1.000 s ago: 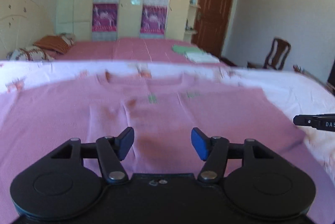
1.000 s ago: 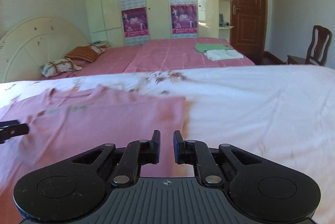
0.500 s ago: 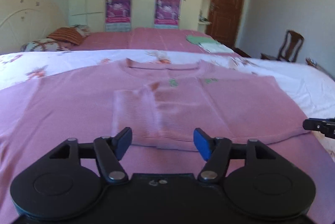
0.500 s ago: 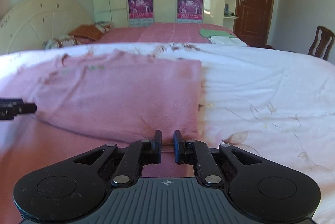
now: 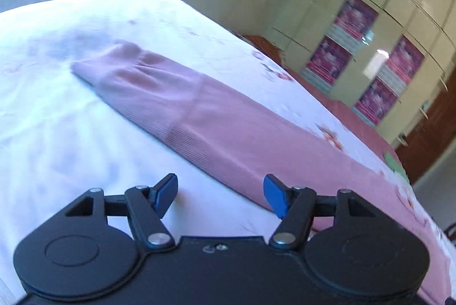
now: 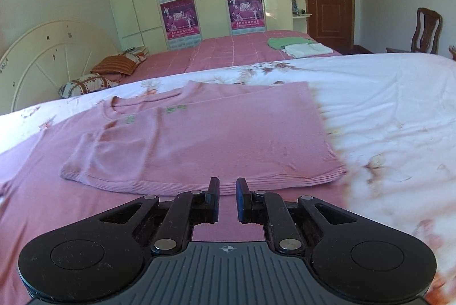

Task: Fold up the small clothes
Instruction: 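Grasp the other sleeve cuff with the left tool and lift it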

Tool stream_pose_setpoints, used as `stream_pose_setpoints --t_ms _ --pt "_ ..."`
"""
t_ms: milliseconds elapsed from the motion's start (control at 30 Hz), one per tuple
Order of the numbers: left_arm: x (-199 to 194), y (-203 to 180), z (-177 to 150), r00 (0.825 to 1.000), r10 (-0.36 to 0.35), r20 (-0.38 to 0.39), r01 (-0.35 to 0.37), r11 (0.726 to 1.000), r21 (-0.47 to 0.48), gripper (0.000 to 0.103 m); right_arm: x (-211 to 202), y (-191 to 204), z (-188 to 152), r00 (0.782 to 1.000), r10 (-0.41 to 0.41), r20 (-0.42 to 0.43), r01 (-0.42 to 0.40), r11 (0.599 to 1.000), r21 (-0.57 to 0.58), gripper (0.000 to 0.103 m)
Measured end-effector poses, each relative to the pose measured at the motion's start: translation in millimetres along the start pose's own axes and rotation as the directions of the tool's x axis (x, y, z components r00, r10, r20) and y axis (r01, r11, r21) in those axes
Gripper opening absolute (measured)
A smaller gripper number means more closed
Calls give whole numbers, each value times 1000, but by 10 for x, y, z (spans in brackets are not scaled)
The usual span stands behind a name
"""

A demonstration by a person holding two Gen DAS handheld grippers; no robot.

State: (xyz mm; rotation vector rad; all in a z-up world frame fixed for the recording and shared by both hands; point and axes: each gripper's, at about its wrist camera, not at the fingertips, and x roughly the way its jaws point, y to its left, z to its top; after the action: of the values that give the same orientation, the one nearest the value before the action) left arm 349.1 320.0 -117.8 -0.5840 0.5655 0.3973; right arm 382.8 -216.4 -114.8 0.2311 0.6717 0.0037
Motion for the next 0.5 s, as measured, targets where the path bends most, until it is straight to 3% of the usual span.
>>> stream_pose_setpoints --t_ms 100,233,500 --pt "66 465 296 1000 8 6 -8 996 -90 61 91 337 48 999 35 -10 -35 999 41 11" --pt "232 949 496 998 -62 11 63 966 -251 57 242 835 115 995 96 -29 -93 991 97 11" --pt "623 1193 744 987 -141 72 157 928 -339 55 384 1449 222 991 132 -32 -130 990 59 11"
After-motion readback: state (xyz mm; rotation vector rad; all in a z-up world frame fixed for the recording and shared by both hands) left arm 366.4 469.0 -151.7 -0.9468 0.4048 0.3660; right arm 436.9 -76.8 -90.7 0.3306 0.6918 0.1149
